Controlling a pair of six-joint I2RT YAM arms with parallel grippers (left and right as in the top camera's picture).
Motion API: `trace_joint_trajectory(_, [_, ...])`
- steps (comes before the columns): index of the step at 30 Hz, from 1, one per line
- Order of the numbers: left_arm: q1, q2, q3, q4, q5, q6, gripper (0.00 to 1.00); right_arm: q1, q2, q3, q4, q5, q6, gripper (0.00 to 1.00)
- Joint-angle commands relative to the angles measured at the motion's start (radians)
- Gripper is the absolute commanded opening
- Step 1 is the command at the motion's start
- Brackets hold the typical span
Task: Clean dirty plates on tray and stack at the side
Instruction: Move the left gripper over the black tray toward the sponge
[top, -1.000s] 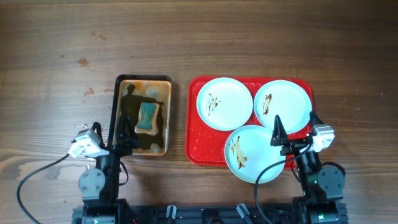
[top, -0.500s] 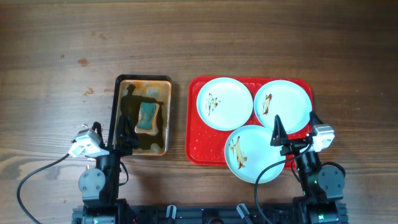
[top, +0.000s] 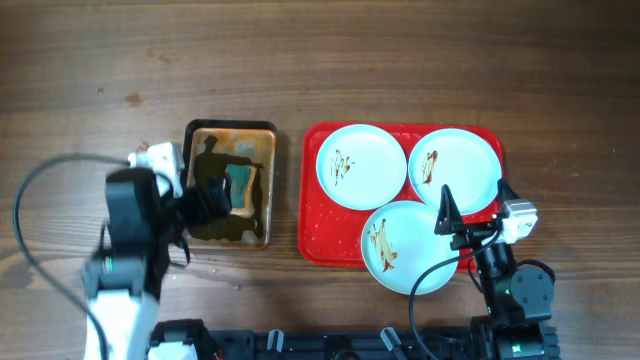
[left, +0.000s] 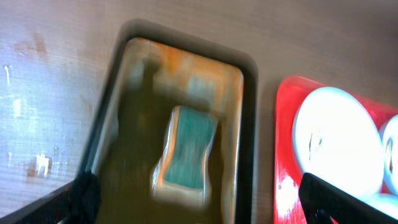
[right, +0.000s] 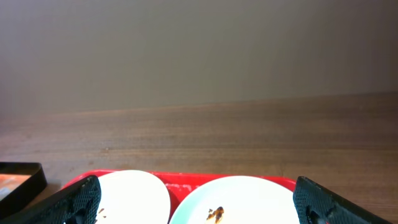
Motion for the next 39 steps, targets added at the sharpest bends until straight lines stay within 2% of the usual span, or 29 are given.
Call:
trace_joint_trajectory(1, [-0.004,0.270,0.248,-0.196,0.004,0.045,1.00,0.004,-0.003,-0.001,0.003,-0.016,-0.018,1.00])
trace_joint_trajectory(3, [-0.004,0.372,0.329,-0.314,-0.047,0.029,1.00,0.004,-0.003,-0.001,0.003,-0.016,-0.018,1.00])
trace_joint_trajectory(5, [-0.004,0.431,0.362,-0.399,-0.119,-0.078,1.00,0.004,-0.003,-0.001,0.003,-0.016,-0.018,1.00])
trace_joint_trajectory(8, [-0.004,0.440,0.362,-0.411,-0.092,-0.101,1.00,0.004,-0.003,-0.001,0.003,-0.016,-0.018,1.00])
trace_joint_trajectory(10, [-0.004,0.440,0.362,-0.411,-0.080,-0.052,1.00,0.004,-0.003,-0.001,0.003,-0.016,-0.018,1.00])
trace_joint_trajectory(13, [-0.004,0.441,0.362,-0.375,-0.076,-0.051,1.00,0.004,-0.003,-0.001,0.003,-0.016,-0.018,1.00])
trace_joint_trajectory(14, [-0.004,0.441,0.362,-0.358,-0.049,0.010,0.88,0.004,-0.003,-0.001,0.003,-0.016,-0.018,1.00])
trace_joint_trajectory(15, [-0.004,0.441,0.362,-0.339,-0.006,0.050,0.66,0.004,-0.003,-0.001,0.003,-0.016,-0.018,1.00])
trace_joint_trajectory(16, [-0.004,0.441,0.362,-0.314,0.022,0.059,0.54,0.004,-0.003,-0.001,0.003,-0.016,-0.018,1.00])
trace_joint_trajectory(17, [-0.004,0.441,0.362,-0.294,0.038,0.064,0.59,0.004,-0.003,-0.001,0.003,-0.016,-0.018,1.00])
trace_joint_trajectory(18, [-0.004,0.448,0.362,-0.271,0.039,0.069,0.60,0.004,-0.003,-0.001,0.003,-0.016,-0.018,1.00])
trace_joint_trajectory(19, [-0.004,0.459,0.362,-0.257,0.041,0.084,0.56,0.004,-0.003,-0.001,0.003,-0.016,-0.018,1.00])
trace_joint_trajectory(20, [-0.004,0.474,0.362,-0.247,0.044,0.102,0.39,0.004,-0.003,-0.001,0.003,-0.016,-0.018,1.00])
trace_joint_trajectory(21, [-0.004,0.509,0.362,-0.238,0.071,0.138,0.28,0.004,-0.003,-0.001,0.003,-0.016,-0.018,1.00])
trace_joint_trajectory(22, [-0.004,0.534,0.362,-0.233,0.108,0.166,0.32,0.004,-0.003,-0.001,0.003,-0.016,-0.018,1.00])
trace_joint_trajectory(23, [-0.004,0.558,0.362,-0.228,0.151,0.200,0.15,0.004,-0.003,-0.001,0.003,-0.016,-0.018,1.00])
trace_joint_trajectory(24, [-0.004,0.598,0.362,-0.212,0.198,0.211,0.04,0.004,-0.003,-0.001,0.003,-0.016,-0.018,1.00])
trace_joint_trajectory(27, [-0.037,0.687,0.362,-0.199,0.253,0.237,0.04,0.004,-0.003,-0.001,0.003,-0.016,-0.018,1.00])
trace_joint_trajectory(30, [-0.169,0.697,0.364,-0.179,0.181,0.238,0.04,0.004,-0.003,-0.001,0.003,-0.016,-0.018,1.00])
trace_joint_trajectory(35, [-0.407,0.697,0.365,-0.124,-0.017,0.084,0.04,0.004,-0.003,-0.001,0.003,-0.016,-0.018,1.00])
trace_joint_trajectory(36, [-0.439,0.697,0.365,-0.126,-0.081,0.029,0.04,0.004,-0.003,-0.001,0.003,-0.016,-0.018,1.00])
trace_joint_trajectory(39, [-0.462,0.697,0.365,-0.142,-0.157,-0.017,0.04,0.004,-0.003,-0.001,0.003,-0.016,-0.018,1.00])
